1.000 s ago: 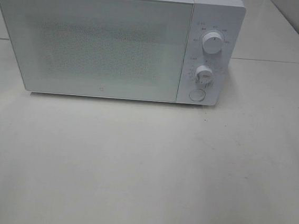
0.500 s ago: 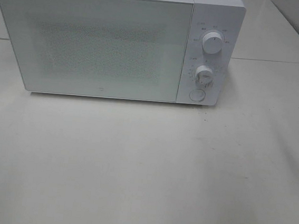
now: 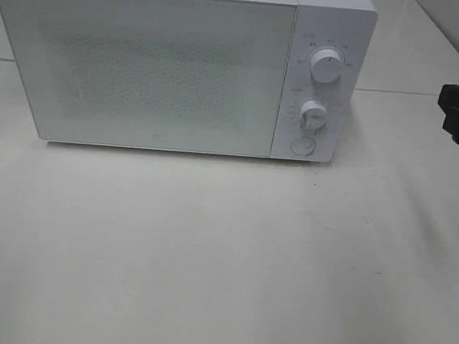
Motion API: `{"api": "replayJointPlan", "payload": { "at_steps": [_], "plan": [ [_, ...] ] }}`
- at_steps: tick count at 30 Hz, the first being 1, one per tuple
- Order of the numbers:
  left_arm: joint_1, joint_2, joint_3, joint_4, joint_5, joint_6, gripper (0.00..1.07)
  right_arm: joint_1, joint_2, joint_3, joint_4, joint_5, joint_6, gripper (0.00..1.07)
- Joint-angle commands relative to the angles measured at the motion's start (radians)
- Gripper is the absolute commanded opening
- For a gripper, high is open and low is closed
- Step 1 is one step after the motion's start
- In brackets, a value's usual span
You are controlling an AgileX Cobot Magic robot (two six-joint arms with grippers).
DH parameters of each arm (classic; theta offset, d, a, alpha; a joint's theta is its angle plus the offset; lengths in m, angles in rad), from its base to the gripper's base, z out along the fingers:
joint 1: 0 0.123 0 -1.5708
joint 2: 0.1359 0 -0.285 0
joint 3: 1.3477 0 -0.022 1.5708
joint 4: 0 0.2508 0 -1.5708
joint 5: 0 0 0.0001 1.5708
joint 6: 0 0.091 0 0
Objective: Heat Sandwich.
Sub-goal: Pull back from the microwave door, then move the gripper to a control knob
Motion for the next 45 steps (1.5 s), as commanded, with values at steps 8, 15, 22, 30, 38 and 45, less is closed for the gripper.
{"api": "replayJointPlan", "payload": {
  "at_steps": [8, 15, 22, 30, 38, 45],
  "plan": [
    [0.002, -0.026, 0.003, -0.008, -0.015, 0.001, 1.04, 0.135, 0.068, 0.078, 0.278, -0.242, -0.221, 0.76],
    [0.002, -0.026, 0.003, -0.008, -0.015, 0.001, 1.04, 0.291, 0.130, 0.078, 0.467, -0.361, -0.328, 0.76],
    [0.002, -0.026, 0.003, -0.008, -0.015, 0.001, 1.04, 0.402, 0.212, 0.078, 0.561, -0.486, -0.327, 0.76],
    [0.002, -0.026, 0.003, -0.008, -0.015, 0.001, 1.04, 0.538, 0.356, 0.069, 0.636, -0.625, -0.319, 0.76],
    [0.002, -0.026, 0.003, -0.008, -0.015, 0.001, 1.04, 0.647, 0.452, 0.034, 0.734, -0.679, -0.311, 0.76],
    [0.002, -0.026, 0.003, -0.008, -0.015, 0.001, 1.04, 0.696, 0.520, -0.009, 0.770, -0.687, -0.236, 0.76]
  ]
}}
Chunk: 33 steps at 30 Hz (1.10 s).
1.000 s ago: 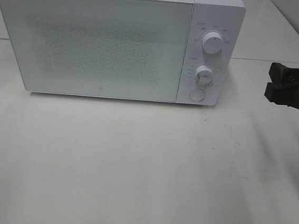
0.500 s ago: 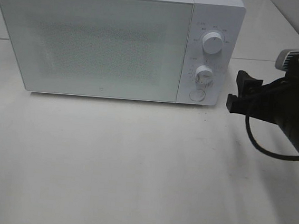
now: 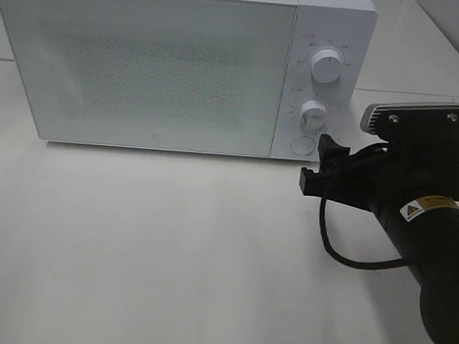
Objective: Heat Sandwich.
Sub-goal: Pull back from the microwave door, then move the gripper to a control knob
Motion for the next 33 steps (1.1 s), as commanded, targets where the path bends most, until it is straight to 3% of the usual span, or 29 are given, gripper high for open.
{"api": "replayJointPlan", "payload": {
  "at_steps": [1, 17, 26, 33],
  "plan": [
    [0.002, -0.026, 0.003, -0.008, -0.015, 0.001, 1.04, 0.011, 0.015, -0.019, 0.010, -0.050, 0.034, 0.76],
    [0.002, -0.026, 0.003, -0.008, -0.015, 0.001, 1.03, 0.006, 0.030, -0.042, 0.013, -0.059, 0.036, 0.76],
    [0.002, -0.026, 0.003, -0.008, -0.015, 0.001, 1.03, 0.002, 0.144, -0.139, 0.012, -0.073, 0.036, 0.76],
    [0.002, -0.026, 0.003, -0.008, -0.015, 0.001, 1.03, -0.071, 0.205, -0.239, -0.042, -0.033, 0.041, 0.76]
  ]
}}
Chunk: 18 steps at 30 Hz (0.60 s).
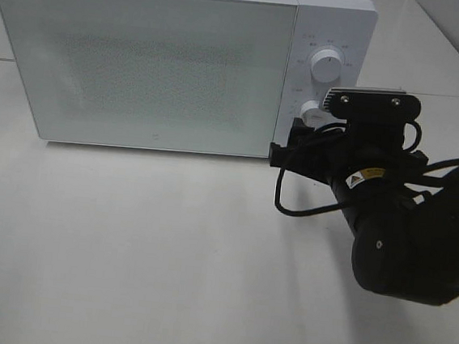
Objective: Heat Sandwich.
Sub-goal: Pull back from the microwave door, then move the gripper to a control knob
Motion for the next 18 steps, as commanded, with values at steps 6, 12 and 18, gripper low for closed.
{"api": "replayJointPlan", "payload": {
  "at_steps": [6, 12, 18],
  "plan": [
    [0.002, -0.026, 0.003, -0.008, -0.015, 0.001, 1.03, -0.068, 0.034, -0.088, -0.085, -0.001, 0.006, 0.76],
    [0.002, -0.026, 0.003, -0.008, -0.015, 0.001, 1.03, -0.082, 0.087, -0.150, -0.098, 0.020, 0.007, 0.76],
    [0.002, -0.026, 0.003, -0.008, -0.015, 0.001, 1.03, -0.094, 0.125, -0.181, -0.099, 0.036, 0.019, 0.76]
  ]
}}
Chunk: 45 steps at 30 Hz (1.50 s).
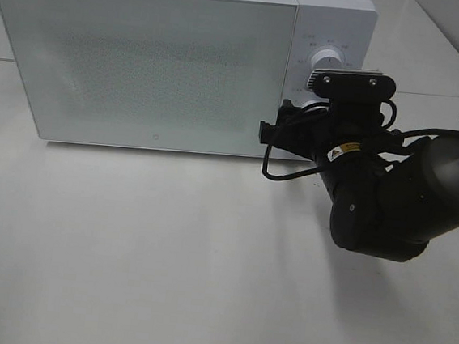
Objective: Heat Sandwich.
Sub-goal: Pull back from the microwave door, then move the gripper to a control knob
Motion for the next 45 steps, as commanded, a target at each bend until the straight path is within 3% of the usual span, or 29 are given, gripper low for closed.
{"api": "replayJointPlan", "payload": {
  "at_steps": [1, 15, 21, 23, 24, 25, 29, 45],
  "plan": [
    [0.002, -0.026, 0.003, -0.008, -0.015, 0.001, 1.03, -0.017, 0.015, -0.023, -0.011, 0.005, 0.012, 0.76],
    [0.002, -0.026, 0.003, -0.008, -0.015, 0.001, 1.03, -0.022, 0.044, -0.045, -0.001, 0.007, 0.015, 0.73],
    [0.002, -0.026, 0.003, -0.008, -0.015, 0.001, 1.03, -0.022, 0.044, -0.045, 0.004, 0.001, 0.015, 0.52],
    [0.002, -0.026, 0.003, -0.008, -0.015, 0.001, 1.03, -0.022, 0.044, -0.045, 0.004, 0.003, 0.015, 0.40],
    [0.002, -0.026, 0.003, -0.008, -0.015, 0.001, 1.03, -0.022, 0.044, -0.045, 0.004, 0.004, 0.014, 0.27],
    [0.002, -0.026, 0.003, -0.008, -0.015, 0.001, 1.03, -0.022, 0.044, -0.045, 0.004, 0.004, 0.014, 0.27],
    [0.002, -0.026, 0.003, -0.008, -0.015, 0.001, 1.03, -0.022, 0.044, -0.045, 0.004, 0.004, 0.014, 0.09],
    [0.002, -0.026, 0.003, -0.008, -0.015, 0.001, 1.03, -0.022, 0.044, -0.045, 0.008, -0.004, 0.051, 0.10]
  ]
}}
